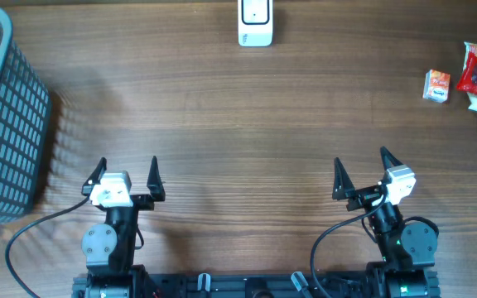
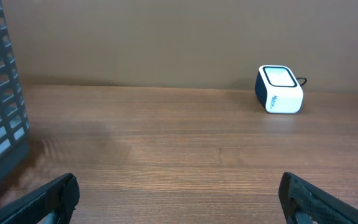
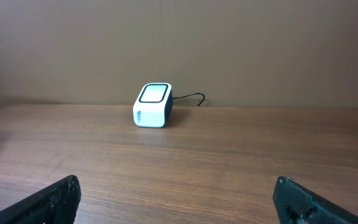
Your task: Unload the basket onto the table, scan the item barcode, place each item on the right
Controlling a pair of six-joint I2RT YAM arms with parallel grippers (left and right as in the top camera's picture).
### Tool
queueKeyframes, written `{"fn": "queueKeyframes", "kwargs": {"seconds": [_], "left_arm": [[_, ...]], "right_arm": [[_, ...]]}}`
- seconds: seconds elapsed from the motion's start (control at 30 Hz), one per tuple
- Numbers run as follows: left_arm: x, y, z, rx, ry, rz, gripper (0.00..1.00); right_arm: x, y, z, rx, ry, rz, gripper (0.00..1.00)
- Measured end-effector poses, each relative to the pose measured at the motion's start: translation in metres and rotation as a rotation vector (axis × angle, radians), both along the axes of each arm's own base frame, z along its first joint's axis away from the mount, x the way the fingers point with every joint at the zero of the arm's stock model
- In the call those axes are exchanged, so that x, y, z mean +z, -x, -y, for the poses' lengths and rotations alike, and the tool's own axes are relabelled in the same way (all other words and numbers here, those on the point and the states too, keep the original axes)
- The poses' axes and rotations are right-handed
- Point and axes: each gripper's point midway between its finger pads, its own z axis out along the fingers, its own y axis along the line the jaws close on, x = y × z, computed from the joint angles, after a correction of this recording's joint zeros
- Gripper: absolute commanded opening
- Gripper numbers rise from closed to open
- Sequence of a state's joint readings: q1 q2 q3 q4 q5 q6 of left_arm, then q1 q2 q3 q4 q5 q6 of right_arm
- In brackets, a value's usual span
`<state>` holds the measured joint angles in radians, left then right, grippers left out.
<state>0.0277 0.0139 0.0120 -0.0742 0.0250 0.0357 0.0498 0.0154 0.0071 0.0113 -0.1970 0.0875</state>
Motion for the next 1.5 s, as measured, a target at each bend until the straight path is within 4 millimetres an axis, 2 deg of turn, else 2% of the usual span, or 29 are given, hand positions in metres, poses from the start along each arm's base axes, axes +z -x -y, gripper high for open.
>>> {"fn": "queueKeyframes", "kwargs": {"seconds": [1.5], "left_arm": [[0.0, 0.0, -0.0003, 0.001, -0.017, 0.0, 1.0]], "right_arm": [[0.0, 0.0, 0.0, 0.0, 0.0, 0.0, 1.0]]}}
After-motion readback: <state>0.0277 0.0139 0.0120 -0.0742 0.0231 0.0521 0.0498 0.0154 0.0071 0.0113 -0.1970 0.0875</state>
